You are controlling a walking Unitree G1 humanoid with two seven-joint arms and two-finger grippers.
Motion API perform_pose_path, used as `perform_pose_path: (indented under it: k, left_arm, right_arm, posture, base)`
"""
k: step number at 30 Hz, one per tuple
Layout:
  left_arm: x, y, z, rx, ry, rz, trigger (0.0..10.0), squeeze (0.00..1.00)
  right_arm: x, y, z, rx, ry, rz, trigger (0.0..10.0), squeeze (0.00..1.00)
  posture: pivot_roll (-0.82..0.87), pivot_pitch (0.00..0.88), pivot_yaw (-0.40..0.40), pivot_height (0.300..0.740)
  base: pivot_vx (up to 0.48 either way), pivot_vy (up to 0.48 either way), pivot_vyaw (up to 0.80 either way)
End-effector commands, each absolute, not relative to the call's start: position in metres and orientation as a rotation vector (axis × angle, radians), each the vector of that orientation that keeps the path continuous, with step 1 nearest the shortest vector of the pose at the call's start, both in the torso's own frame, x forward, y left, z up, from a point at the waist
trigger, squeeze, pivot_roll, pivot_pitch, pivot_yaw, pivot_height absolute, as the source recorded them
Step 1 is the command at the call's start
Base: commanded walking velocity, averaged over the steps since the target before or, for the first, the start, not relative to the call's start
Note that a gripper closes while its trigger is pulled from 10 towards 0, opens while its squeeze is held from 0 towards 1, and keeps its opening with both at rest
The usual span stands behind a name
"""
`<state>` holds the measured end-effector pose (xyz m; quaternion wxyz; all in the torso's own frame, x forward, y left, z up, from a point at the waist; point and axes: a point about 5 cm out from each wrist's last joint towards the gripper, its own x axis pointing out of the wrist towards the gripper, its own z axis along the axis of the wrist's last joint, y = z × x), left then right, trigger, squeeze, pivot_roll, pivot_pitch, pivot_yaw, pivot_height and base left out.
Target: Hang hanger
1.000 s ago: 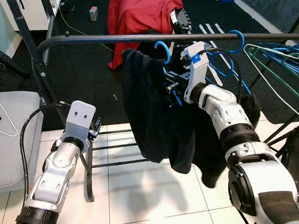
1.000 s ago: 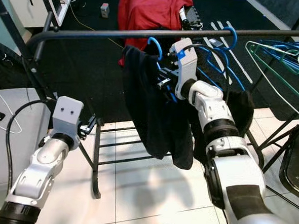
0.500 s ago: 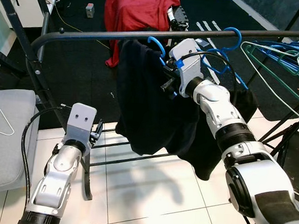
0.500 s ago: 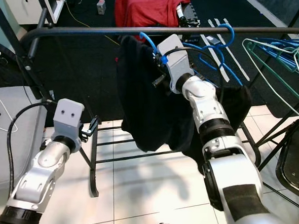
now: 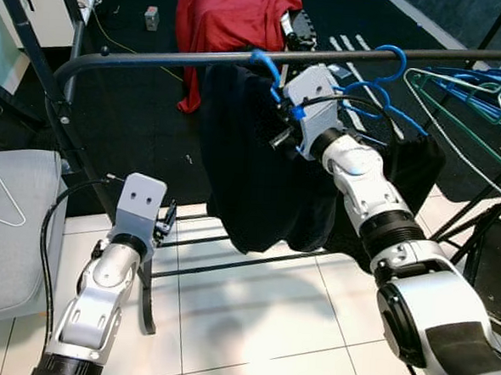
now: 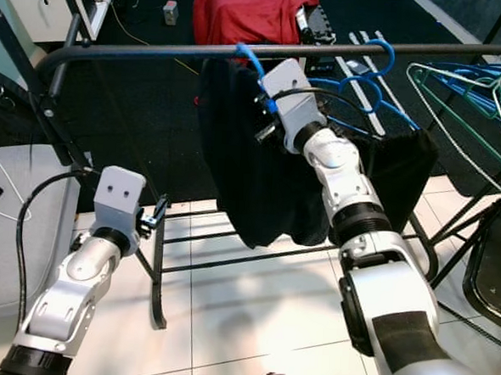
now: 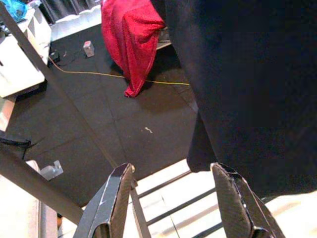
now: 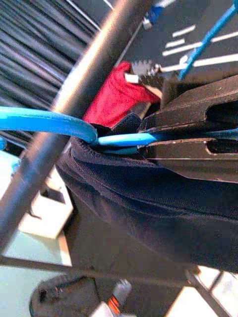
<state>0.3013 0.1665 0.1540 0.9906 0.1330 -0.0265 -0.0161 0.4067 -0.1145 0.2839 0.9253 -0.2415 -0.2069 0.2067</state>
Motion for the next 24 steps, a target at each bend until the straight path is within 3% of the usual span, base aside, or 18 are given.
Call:
perform_pose_path:
  k: [1, 7, 17, 24]
  left_arm:
    - [0.299, 0.163, 0.152, 0.280, -0.056, -0.050, 10.0, 0.00]
    - [0.299, 0.159, 0.150, 0.285, -0.056, -0.064, 10.0, 0.00]
    - [0.302, 0.159, 0.149, 0.324, -0.036, -0.125, 10.0, 0.00]
    - [0.301, 0.155, 0.151, 0.342, -0.047, -0.163, 10.0, 0.00]
  right_arm:
    - [0.402, -0.112, 0.309, -0.501, -0.550, 0.395, 10.0, 0.00]
    - [0.401, -0.115, 0.307, -0.487, -0.562, 0.378, 10.0, 0.00]
    - [0.420, -0.130, 0.311, -0.160, -0.309, 0.390, 10.0, 0.00]
    - [0.422, -0.131, 0.310, -0.141, -0.263, 0.418, 10.0, 0.00]
  posture:
    - [-0.09, 0.211, -0.021, 0.740]
    - [-0.09, 0.209, -0.020, 0.740]
    - [-0.09, 0.192, -0.020, 0.740]
    - [-0.08, 0.183, -0.025, 0.740]
  base:
    - [0.000, 0.000, 0.00]
    - [0.000, 0.000, 0.00]
    - [0.000, 0.000, 0.00]
    - [0.000, 0.000, 0.00]
